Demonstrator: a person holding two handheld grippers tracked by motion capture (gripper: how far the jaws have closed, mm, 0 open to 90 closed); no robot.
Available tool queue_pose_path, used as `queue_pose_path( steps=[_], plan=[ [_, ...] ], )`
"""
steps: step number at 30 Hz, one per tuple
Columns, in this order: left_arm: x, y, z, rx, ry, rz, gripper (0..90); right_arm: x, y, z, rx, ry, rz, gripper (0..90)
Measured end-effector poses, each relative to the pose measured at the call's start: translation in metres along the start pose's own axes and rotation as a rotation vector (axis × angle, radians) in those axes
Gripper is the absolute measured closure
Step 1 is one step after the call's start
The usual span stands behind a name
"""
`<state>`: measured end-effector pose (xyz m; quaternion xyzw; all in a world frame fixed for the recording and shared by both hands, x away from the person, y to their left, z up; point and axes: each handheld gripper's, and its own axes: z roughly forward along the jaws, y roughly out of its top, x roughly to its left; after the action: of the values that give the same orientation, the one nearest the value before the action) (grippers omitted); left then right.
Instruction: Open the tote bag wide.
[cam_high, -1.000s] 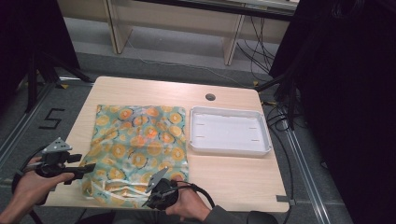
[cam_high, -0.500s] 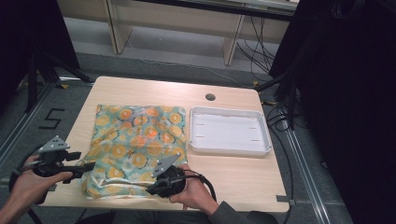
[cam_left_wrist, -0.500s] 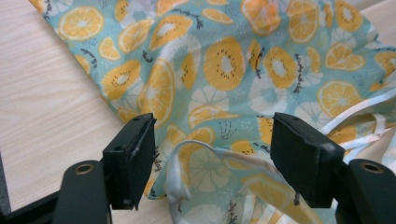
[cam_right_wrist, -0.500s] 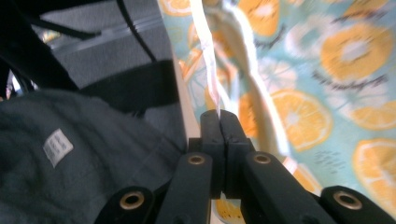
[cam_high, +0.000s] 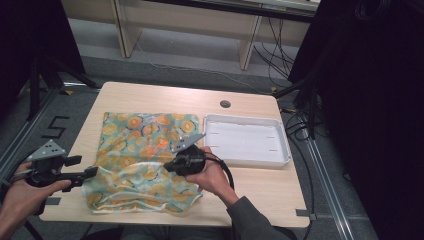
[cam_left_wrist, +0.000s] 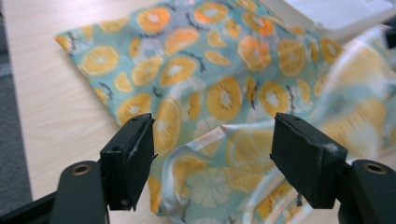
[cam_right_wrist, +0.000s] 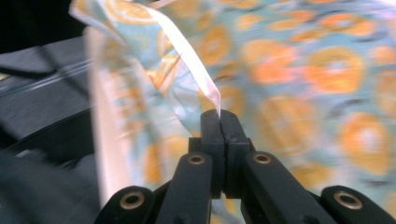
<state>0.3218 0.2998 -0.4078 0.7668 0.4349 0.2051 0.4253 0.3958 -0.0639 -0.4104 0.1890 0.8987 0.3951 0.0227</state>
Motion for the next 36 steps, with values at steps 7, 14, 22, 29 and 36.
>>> queue_pose_path(
  steps=[7,14,22,29,36],
  plan=[
    [-0.002,0.000,0.001,-0.009,0.003,-0.020,30.9,-0.055,0.006,0.016,-0.006,-0.140,0.118,90.0],
    [-0.004,-0.005,0.014,0.079,-0.020,0.066,30.4,-0.077,-0.005,0.036,0.051,-0.212,0.147,83.5],
    [-0.014,-0.009,0.034,0.142,0.002,0.218,29.8,-0.060,-0.006,0.022,0.065,-0.258,0.154,52.7],
    [-0.017,-0.006,0.050,0.205,0.007,0.265,29.6,-0.028,-0.012,-0.015,-0.018,-0.175,0.089,46.7],
    [-0.016,-0.015,0.070,0.295,0.018,0.307,27.7,0.003,-0.025,-0.007,0.055,-0.078,0.021,45.7]
  ],
)
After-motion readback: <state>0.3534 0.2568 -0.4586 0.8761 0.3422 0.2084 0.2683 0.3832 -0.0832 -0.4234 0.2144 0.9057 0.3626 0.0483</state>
